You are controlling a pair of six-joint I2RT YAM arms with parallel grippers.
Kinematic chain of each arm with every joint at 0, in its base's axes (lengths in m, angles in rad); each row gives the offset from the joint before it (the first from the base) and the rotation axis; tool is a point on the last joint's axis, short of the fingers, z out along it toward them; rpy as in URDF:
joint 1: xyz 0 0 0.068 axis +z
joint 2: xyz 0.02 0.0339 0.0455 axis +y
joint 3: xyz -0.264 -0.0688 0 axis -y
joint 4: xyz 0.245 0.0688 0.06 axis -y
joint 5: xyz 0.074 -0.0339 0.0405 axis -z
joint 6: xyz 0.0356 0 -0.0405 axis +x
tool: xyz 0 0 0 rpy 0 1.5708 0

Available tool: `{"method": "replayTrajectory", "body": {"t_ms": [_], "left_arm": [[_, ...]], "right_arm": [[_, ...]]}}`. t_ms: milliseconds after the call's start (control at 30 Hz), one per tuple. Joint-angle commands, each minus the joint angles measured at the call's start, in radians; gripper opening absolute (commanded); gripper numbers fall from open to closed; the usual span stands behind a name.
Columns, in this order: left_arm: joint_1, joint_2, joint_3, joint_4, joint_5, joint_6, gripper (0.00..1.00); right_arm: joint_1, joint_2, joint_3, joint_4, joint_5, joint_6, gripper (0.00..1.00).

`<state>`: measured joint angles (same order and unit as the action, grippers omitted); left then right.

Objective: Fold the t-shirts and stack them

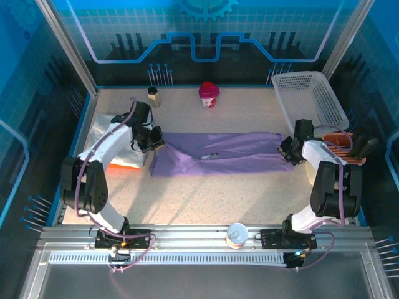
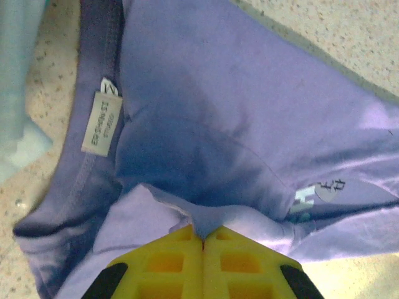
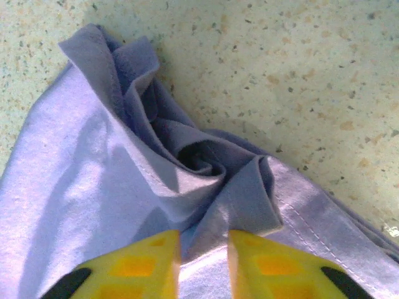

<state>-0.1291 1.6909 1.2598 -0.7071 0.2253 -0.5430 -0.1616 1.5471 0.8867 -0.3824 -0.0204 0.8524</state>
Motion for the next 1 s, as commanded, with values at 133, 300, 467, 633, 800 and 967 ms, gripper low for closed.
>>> {"method": "replayTrajectory", "body": {"t_ms": [133,300,467,633,800,967], "left_arm": [[0.031,0.132,0.095,0.026,0.007,0.005,0.36],[0.033,0.087,0.081,0.043,0.027,-0.02,0.56],[0.01,-0.056,-0.088,0.14,0.126,-0.105,0.57],[-0.076,-0.185,-0.26,0.236,0.118,-0.216,0.57],[-0.168,-0.247,-0.453,0.465,0.097,-0.407,0.57],[-0.199,-0.193,-0.506,0.566,0.077,-0.459,0.57]], "right_arm": [[0.013,-0.022,0.009,0.041,-0.074,-0.04,0.58],[0.018,-0.037,-0.044,0.136,-0.188,-0.057,0.76],[0.06,-0.047,-0.056,0.148,-0.193,-0.073,0.85],[0.098,-0.041,-0.04,0.117,-0.181,-0.088,0.89],[0.122,-0.061,-0.051,0.113,-0.165,-0.082,0.89],[0.127,-0.059,-0.045,0.104,-0.155,-0.078,0.9]]}}
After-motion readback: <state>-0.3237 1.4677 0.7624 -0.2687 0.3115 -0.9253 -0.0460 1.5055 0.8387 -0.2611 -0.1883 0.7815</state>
